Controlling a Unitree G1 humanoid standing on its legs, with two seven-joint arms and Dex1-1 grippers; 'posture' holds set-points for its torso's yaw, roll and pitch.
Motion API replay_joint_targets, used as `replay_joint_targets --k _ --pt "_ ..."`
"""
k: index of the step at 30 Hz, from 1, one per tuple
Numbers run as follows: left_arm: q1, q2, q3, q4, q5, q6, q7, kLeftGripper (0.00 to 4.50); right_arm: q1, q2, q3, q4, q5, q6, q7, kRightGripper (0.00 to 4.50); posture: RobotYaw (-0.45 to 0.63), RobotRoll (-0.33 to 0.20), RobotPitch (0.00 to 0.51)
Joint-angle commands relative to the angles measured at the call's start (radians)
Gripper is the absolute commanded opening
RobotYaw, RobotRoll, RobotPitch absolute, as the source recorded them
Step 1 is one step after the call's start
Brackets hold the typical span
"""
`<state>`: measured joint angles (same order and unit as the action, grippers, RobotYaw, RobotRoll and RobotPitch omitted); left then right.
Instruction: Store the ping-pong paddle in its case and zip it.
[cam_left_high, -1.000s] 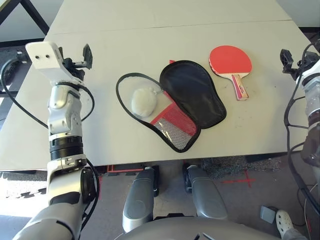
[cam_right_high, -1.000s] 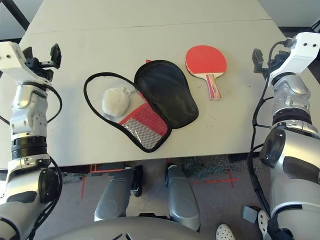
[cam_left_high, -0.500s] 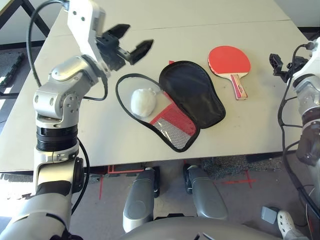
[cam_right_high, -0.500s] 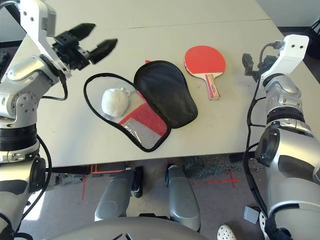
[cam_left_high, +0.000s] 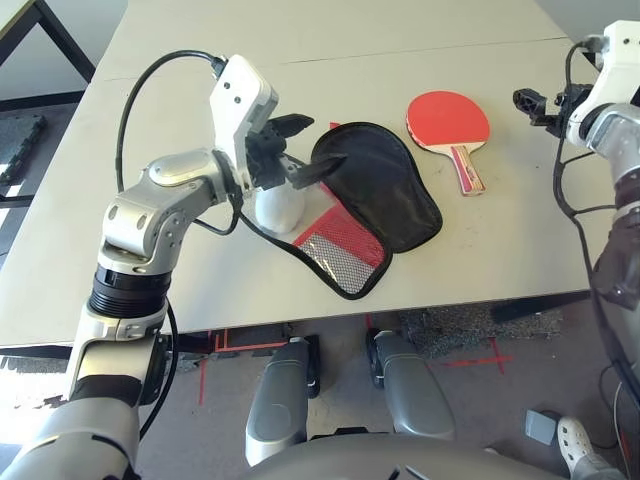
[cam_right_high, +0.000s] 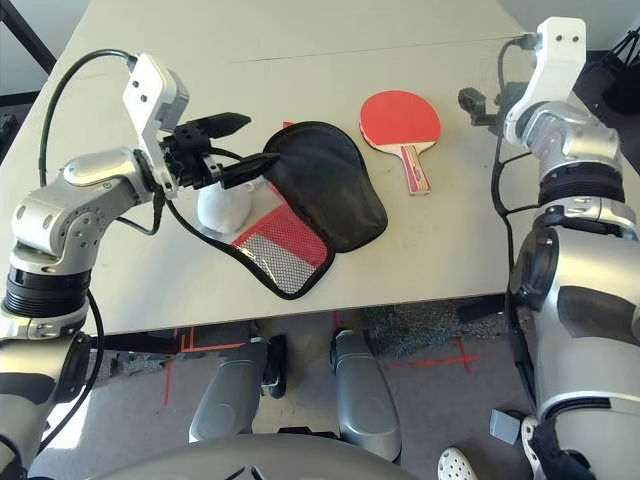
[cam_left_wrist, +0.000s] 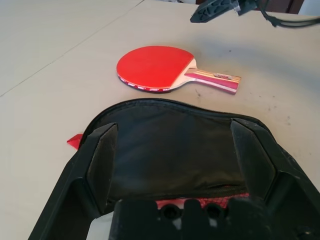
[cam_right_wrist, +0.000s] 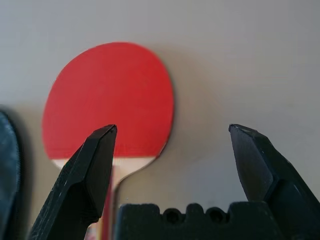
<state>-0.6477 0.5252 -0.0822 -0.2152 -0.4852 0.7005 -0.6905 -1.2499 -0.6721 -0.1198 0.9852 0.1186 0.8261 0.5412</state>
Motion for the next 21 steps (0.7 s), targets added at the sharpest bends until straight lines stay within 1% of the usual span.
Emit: replay_joint_targets --k 1,5,9,14,21 --pt "0.015 -0.003 -0.012 0.007 0.019 -0.009 -0.011 4.50 -0.020 -0.013 0.079 -0.073 -0.026 0.182 0.049 4.47 0.02 0.000 0.192" --pt "0.020 -0.005 -0.012 0.003 0.029 -0.009 -0.013 4.50 -0.036 -0.004 0.153 -0.117 -0.036 0.295 0.100 4.47 0.03 0.000 0.196" --pt "0.029 -0.003 -0.014 -0.007 0.035 -0.007 -0.010 4.50 -0.031 0.026 0.226 -0.127 -0.054 0.313 0.132 4.47 0.04 0.000 0.202" --pt "0.036 -0.007 -0.017 -0.015 0.039 -0.006 -0.005 4.50 -0.011 0.072 0.241 -0.082 -0.083 0.258 0.103 4.47 0.05 0.000 0.205" --pt "0.046 -0.015 -0.017 -0.019 0.053 -0.012 0.000 4.50 -0.013 0.142 0.221 0.010 -0.103 0.205 0.043 4.47 0.06 0.000 0.210"
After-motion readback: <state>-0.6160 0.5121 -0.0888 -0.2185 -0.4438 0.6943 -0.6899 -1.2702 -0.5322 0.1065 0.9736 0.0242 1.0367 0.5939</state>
